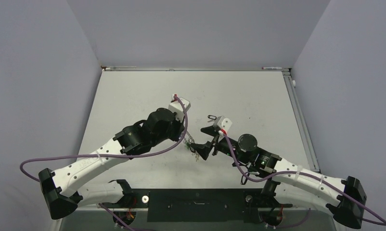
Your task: Put the keys on the keyring
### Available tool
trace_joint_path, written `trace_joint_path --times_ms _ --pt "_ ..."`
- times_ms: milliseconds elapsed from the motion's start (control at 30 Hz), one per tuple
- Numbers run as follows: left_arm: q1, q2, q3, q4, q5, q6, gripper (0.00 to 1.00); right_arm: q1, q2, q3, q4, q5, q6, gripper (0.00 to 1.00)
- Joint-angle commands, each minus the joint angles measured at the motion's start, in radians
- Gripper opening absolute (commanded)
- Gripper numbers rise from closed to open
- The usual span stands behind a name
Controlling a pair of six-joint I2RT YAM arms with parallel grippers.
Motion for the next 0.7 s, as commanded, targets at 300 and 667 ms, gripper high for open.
trace_joint_path --times_ms 300,667 --pt "0.05 -0.053 0.046 0.021 0.085 -0.09 0.0 0.02 0.247 0.017 0.209 0.063 -0.038 0.37" --pt "0.095 -0.169 -0.087 0.181 0.221 -0.094 0.0 0.021 0.23 0.088 0.095 -0.037 -0.11 0.07"
